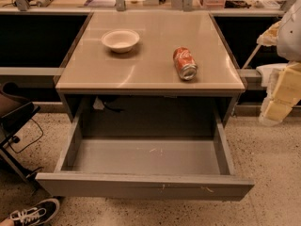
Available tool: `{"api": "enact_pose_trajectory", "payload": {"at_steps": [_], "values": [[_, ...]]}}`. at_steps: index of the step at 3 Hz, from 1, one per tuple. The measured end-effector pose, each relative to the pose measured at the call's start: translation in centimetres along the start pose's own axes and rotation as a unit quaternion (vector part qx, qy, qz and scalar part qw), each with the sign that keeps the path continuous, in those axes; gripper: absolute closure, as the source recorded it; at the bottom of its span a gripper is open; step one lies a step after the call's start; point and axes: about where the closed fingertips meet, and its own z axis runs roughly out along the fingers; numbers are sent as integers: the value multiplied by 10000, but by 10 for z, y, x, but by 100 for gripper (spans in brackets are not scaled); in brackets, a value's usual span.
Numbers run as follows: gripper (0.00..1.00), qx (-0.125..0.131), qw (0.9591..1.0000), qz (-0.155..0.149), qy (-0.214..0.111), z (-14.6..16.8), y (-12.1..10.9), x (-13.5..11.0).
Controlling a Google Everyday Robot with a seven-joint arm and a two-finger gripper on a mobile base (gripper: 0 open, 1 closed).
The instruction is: Close top drawer
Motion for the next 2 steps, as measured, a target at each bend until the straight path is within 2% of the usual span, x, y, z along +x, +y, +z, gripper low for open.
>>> {"api": "enact_pose_trajectory", "payload": {"at_steps": [1, 2], "values": [[0, 0, 10000, 0, -1, 0, 0, 0], [0, 40, 9999, -64, -136, 5, 13, 1]]}}
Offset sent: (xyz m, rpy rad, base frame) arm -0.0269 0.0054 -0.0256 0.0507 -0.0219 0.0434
